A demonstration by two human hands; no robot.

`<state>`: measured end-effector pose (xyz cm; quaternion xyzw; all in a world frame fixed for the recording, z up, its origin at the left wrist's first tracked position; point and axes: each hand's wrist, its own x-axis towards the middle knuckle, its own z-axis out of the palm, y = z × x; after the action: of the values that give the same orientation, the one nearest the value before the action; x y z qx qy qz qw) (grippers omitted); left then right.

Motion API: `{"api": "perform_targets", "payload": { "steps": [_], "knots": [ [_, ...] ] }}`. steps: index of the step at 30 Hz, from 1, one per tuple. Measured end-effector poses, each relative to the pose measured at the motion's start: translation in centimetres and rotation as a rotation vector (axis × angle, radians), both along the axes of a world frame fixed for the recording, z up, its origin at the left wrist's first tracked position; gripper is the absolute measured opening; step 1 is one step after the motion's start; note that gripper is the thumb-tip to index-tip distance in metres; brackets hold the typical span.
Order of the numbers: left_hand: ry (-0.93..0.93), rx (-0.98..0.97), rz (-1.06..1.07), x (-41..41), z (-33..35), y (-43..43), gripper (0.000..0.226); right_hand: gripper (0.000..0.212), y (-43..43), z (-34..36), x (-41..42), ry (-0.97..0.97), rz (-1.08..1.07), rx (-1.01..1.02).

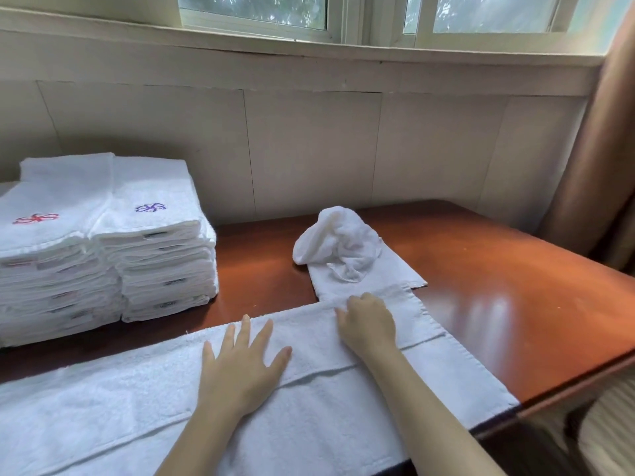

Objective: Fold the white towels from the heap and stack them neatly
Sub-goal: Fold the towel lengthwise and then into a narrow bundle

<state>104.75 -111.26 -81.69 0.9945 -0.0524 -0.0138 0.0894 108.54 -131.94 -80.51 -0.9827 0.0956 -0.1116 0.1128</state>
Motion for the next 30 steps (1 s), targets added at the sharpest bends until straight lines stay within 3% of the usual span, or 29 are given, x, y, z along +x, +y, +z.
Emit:
{"api": "perform_targets", "payload": {
  "steps": [3,8,11,14,17,19,21,24,27,30],
  "knots": [
    [0.014,0.009,-0.025,0.3,0.3,0.0,0.065,0.069,1.1,-0.7,-1.3,0.247,0.093,0.000],
    [0.004,-0.024,-0.247,-1.7,1.0,2.8,0.056,0.059,-0.3,-0.1,-3.1,0.292,0.028,0.026],
    [-0.024,-0.014,-0.358,-5.4,0.8,7.0,0.056,0.050,1.6,0.3,-4.5,0.289,0.064,-0.082],
    [0.015,0.023,-0.415,-10.2,1.0,11.7,0.061,0.031,5.7,0.8,-6.3,0.101,0.396,-0.211],
    [0.010,0.113,-0.437,-15.1,1.8,15.5,0.070,0.031,10.8,0.9,-8.9,-0.009,0.811,-0.194],
    [-0.096,0.204,-0.413,-17.6,2.2,17.2,0.066,0.034,13.9,0.7,-11.0,-0.056,0.992,-0.168],
    [-0.202,0.134,-0.394,-19.3,2.4,19.0,0.049,0.033,16.2,0.6,-12.9,-0.070,1.117,-0.138],
    [-0.338,-0.049,-0.269,-20.3,2.1,21.5,0.055,0.049,17.8,0.8,-14.8,0.091,1.260,-0.122],
    [-0.475,-0.030,-0.146,-20.3,2.2,24.1,0.053,0.066,18.4,1.3,-15.5,0.212,1.281,-0.218],
    [-0.486,-0.111,0.103,-20.0,2.6,27.3,0.046,0.032,17.6,2.9,-14.9,0.185,1.123,-0.103]
  ]
}}
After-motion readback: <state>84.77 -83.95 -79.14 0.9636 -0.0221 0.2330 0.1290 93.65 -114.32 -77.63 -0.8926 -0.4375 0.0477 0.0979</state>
